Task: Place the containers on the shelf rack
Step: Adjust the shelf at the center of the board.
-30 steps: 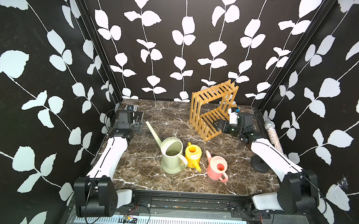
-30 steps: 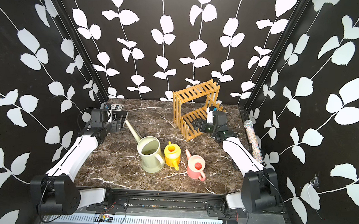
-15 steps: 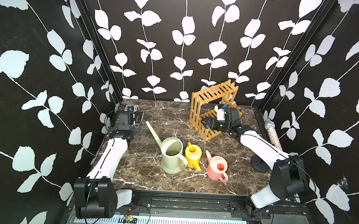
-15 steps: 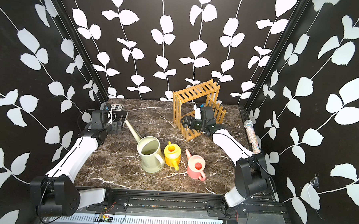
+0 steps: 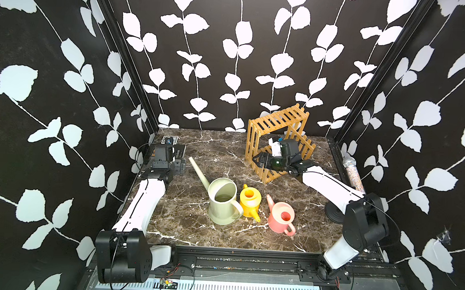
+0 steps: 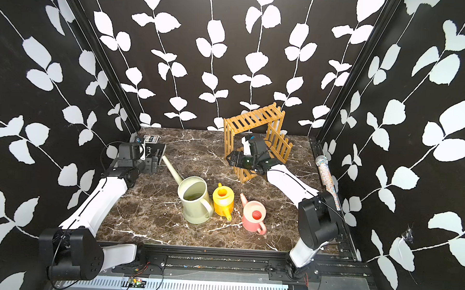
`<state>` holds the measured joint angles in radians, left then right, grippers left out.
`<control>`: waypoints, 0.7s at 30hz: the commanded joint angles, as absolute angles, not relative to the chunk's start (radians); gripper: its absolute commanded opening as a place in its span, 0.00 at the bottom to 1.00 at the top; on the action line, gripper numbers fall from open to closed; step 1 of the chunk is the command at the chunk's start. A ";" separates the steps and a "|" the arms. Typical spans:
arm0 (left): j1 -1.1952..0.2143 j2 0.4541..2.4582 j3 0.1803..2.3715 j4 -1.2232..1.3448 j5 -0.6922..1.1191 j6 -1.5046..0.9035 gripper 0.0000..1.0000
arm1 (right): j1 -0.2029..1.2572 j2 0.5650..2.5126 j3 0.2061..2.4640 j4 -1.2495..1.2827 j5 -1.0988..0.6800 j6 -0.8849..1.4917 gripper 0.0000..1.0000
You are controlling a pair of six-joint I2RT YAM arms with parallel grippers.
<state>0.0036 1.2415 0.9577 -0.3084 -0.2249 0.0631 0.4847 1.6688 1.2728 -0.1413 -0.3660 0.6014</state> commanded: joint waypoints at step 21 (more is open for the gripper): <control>0.012 1.194 0.931 -0.288 -0.225 0.053 0.99 | 0.606 1.939 1.564 -0.114 -0.291 0.748 0.81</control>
<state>0.0040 1.2274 0.9459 -0.3031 -0.2260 0.0628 0.5945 1.9018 1.5421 -0.1322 -0.3237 0.7097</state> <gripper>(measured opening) 0.986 0.814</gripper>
